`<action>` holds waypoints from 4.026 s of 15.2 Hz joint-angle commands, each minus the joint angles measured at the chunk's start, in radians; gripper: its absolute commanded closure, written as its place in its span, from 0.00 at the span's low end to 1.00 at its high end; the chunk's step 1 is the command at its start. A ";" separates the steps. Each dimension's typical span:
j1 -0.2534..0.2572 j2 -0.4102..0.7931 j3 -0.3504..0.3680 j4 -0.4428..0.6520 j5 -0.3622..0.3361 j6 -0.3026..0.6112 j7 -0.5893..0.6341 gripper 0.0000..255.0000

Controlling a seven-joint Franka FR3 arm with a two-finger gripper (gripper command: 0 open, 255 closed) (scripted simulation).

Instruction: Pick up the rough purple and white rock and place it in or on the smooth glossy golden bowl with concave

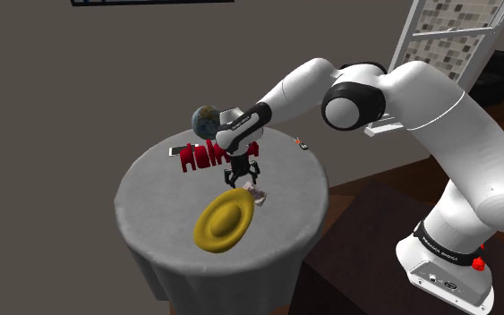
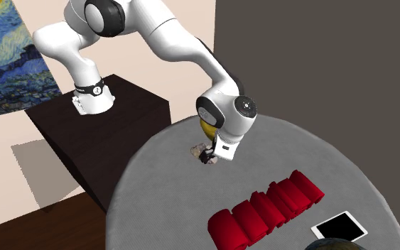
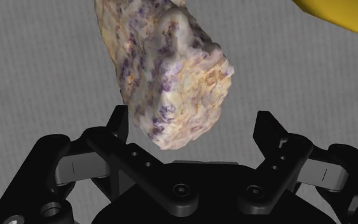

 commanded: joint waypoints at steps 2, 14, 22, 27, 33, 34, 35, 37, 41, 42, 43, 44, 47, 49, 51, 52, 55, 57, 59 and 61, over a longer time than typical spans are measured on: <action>0.001 0.001 0.001 -0.001 0.001 0.000 0.000 1.00; -0.004 -0.033 0.007 -0.017 -0.010 -0.016 0.007 1.00; -0.002 -0.094 0.002 -0.043 -0.015 -0.050 0.011 1.00; -0.187 -0.211 0.182 -0.296 0.000 0.135 -0.593 0.00; -0.178 -0.163 0.188 -0.312 0.007 0.200 -0.597 0.00; -0.178 -0.163 0.188 -0.313 0.007 0.200 -0.597 0.00; -0.178 -0.163 0.188 -0.312 0.007 0.200 -0.597 0.00; -0.178 -0.163 0.188 -0.312 0.007 0.200 -0.597 0.00; -0.177 -0.163 0.188 -0.312 0.007 0.200 -0.597 0.00; -0.178 -0.166 0.188 -0.316 0.007 0.201 -0.597 1.00; -0.178 -0.167 0.188 -0.318 0.008 0.202 -0.597 1.00; -0.178 -0.168 0.188 -0.321 0.008 0.203 -0.598 1.00; -0.178 -0.176 0.188 -0.330 0.009 0.205 -0.598 1.00; -0.179 -0.178 0.188 -0.336 0.009 0.209 -0.600 1.00; -0.177 -0.163 0.188 -0.312 0.007 0.200 -0.597 1.00; -0.178 -0.175 0.188 -0.317 0.007 0.193 -0.595 1.00; -0.178 -0.209 0.187 -0.330 0.006 0.173 -0.590 1.00; -0.179 -0.230 0.187 -0.337 0.005 0.158 -0.587 1.00; -0.179 -0.252 0.187 -0.344 0.005 0.144 -0.583 1.00; -0.180 -0.273 0.187 -0.349 0.004 0.128 -0.579 1.00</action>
